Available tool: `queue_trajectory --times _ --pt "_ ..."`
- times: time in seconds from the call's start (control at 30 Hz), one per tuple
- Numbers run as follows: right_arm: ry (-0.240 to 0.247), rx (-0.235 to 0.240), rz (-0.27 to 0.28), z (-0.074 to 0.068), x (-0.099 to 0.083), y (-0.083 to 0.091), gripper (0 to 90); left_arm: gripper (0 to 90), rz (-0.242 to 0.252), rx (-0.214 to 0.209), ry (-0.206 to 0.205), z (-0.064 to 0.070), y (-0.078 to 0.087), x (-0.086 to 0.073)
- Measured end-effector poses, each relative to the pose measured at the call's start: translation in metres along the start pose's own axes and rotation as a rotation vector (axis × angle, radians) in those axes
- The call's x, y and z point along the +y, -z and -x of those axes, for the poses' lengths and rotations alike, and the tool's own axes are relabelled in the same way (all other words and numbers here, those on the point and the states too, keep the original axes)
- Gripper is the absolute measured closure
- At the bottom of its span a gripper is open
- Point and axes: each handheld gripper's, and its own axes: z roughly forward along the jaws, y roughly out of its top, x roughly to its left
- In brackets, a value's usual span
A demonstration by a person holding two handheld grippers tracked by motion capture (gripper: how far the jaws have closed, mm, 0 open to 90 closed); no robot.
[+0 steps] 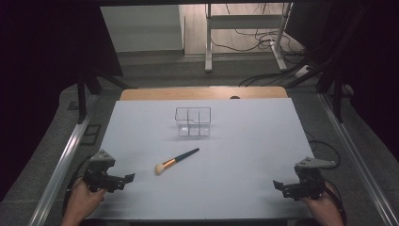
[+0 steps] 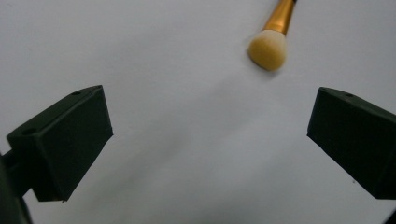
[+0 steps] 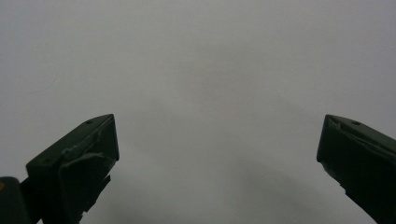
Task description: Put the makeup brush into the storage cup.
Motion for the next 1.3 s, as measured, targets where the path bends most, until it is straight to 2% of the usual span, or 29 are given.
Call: queue_trajectory --times 0.2,0.3,0.63,0.9,1.3 --pt "-0.005 -0.001 0.01 0.001 0.0 0.002 0.0 1.6 -0.017 0.004 -0.02 0.002 -0.002 0.005" --pt "-0.005 0.001 0.009 0.0 0.0 0.002 0.0 1.1 -0.034 0.016 -0.036 0.004 -0.003 0.006" --pt "0.001 -0.013 0.001 0.0 0.0 0.002 0.0 1.0 -0.092 0.017 -0.084 0.009 -0.01 0.017" --pt "0.003 -0.017 -0.007 0.0 0.0 0.001 0.0 1.0 -0.1 -0.004 -0.101 0.009 -0.012 0.027" --pt "0.002 -0.019 -0.011 0.001 0.0 0.001 0.0 1.5 -0.115 -0.01 -0.129 0.011 -0.019 0.042"
